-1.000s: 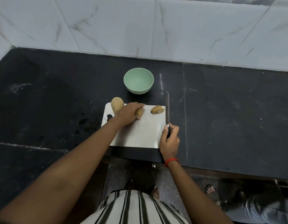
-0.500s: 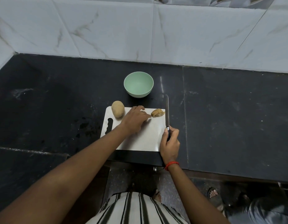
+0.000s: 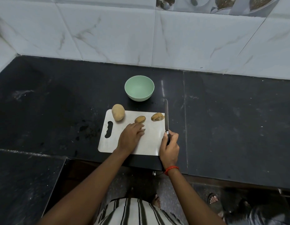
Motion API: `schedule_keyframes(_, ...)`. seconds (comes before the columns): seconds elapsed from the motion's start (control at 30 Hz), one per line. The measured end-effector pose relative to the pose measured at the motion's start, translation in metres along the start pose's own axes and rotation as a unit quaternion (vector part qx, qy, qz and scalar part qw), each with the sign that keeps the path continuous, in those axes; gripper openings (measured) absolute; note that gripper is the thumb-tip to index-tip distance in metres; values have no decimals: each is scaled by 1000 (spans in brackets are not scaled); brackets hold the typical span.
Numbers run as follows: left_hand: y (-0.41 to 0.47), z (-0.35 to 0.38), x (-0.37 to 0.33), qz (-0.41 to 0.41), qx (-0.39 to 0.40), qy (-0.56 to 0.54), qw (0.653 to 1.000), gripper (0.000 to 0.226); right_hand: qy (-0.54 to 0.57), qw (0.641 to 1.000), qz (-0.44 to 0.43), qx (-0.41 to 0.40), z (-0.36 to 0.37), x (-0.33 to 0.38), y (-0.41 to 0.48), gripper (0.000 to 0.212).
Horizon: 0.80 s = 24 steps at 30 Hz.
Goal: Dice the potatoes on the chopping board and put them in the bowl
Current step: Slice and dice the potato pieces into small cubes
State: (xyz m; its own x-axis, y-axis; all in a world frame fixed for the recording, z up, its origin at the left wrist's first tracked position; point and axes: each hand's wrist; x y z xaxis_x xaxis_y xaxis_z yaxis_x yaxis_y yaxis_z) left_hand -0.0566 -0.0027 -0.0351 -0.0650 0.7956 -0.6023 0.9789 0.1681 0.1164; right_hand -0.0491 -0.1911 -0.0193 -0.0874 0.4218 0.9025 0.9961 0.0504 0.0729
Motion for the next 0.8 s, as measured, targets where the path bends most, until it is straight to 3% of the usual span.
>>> schedule_keyframes(0.17,-20,-1,13,-49,-52,-1,997,24,2,1000,1,8,-1,-2,0,10)
schedule_keyframes(0.3,-27,-2,14,-49,-67,-13,996,11,-32,997,-67,27,1,-6,-6,5)
schedule_keyframes(0.43,-32,-2,8,-63,-77,-20,995,11,-73,983,-159,56,4,-14,-11,26)
schedule_keyframes(0.5,-33,-1,6,-71,-82,-25,994,15,-80,980,-166,71,3,-16,-14,30)
schedule_keyframes(0.6,-35,3,3,-86,-94,-31,991,25,-70,979,-159,105,-3,-14,-18,18)
schedule_keyframes(0.8,-37,5,-1,-106,-98,-33,989,13,-118,960,-162,194,-8,-17,-23,22)
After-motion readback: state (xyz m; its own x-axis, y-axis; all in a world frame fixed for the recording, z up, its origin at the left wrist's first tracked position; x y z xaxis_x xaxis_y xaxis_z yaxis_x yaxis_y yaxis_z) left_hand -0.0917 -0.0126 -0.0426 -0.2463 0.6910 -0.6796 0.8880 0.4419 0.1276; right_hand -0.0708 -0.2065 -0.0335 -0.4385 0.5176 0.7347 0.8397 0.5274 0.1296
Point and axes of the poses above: each hand's wrist, its own y-axis towards the middle knuckle, its own z-axis out of the palm, x = y × z, and after that the axes turned 5 degrees about x, right-handed
